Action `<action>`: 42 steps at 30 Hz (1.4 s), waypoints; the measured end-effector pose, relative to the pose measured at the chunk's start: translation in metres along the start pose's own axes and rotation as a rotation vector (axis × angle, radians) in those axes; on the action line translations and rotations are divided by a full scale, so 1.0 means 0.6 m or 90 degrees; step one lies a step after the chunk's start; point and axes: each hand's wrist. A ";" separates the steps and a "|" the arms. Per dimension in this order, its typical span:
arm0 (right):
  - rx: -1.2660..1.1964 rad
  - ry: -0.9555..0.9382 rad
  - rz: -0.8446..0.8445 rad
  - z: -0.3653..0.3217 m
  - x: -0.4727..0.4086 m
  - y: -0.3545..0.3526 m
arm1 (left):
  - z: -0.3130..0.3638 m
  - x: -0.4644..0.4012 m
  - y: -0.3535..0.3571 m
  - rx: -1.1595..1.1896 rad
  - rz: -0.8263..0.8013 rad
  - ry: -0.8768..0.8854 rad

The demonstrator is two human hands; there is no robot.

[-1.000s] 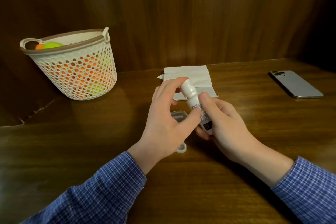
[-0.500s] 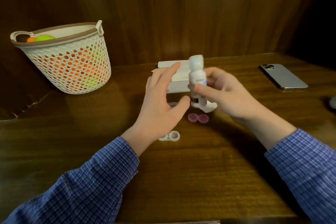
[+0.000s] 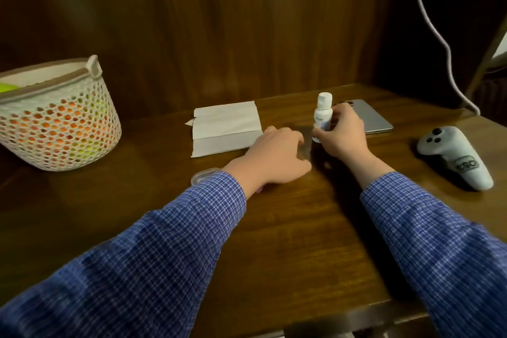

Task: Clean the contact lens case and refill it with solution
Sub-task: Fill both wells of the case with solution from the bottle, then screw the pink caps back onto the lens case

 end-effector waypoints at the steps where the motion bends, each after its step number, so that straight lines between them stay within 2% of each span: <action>1: -0.001 0.003 -0.007 0.002 -0.002 0.003 | 0.006 -0.009 0.007 -0.013 -0.039 0.008; 4: -0.017 0.013 -0.003 0.004 -0.007 0.006 | 0.018 -0.029 0.029 -0.082 -0.117 0.018; 7: -0.022 0.018 0.007 0.008 -0.013 0.005 | 0.022 -0.044 0.037 -0.135 -0.120 0.023; 10: -0.012 0.046 -0.034 0.005 -0.015 0.000 | 0.025 -0.047 0.032 -0.153 -0.127 0.020; 12: 0.006 0.058 -0.020 -0.003 -0.015 -0.015 | 0.026 -0.037 0.026 -0.144 -0.144 0.017; 14: -0.016 0.015 0.070 -0.018 -0.005 -0.038 | 0.024 -0.016 0.006 -0.083 -0.119 0.020; 16: -0.110 -0.080 0.140 -0.038 0.023 -0.056 | 0.015 0.016 -0.030 -0.026 -0.005 0.045; 18: -0.203 -0.196 0.084 -0.063 0.064 -0.065 | -0.005 0.063 -0.075 0.055 0.114 0.049; 20: -0.190 -0.320 -0.075 -0.083 0.105 -0.062 | -0.040 0.118 -0.115 0.123 0.178 0.016; 22: -0.108 -0.403 -0.255 -0.100 0.137 -0.052 | -0.085 0.174 -0.136 0.184 0.193 -0.038; 24: -0.005 -0.429 -0.339 -0.111 0.156 -0.037 | -0.125 0.222 -0.134 0.253 0.160 -0.087; 26: 0.085 -0.447 -0.341 -0.116 0.165 -0.024 | -0.153 0.255 -0.113 0.252 0.122 -0.101; 29: 0.159 -0.447 -0.320 -0.113 0.164 -0.007 | -0.177 0.273 -0.075 0.178 0.093 -0.054; 37: 0.191 -0.395 -0.335 -0.110 0.167 0.005 | -0.195 0.272 -0.045 0.207 0.042 0.008; 42: 0.205 -0.415 -0.346 -0.114 0.169 -0.002 | -0.203 0.274 -0.048 0.213 0.032 0.013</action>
Point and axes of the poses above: each hand's wrist, its own x-axis away from the middle knuckle, its own y-axis out of the palm, z = x × y, and after that the axes turned 8 degrees about x, right-handed
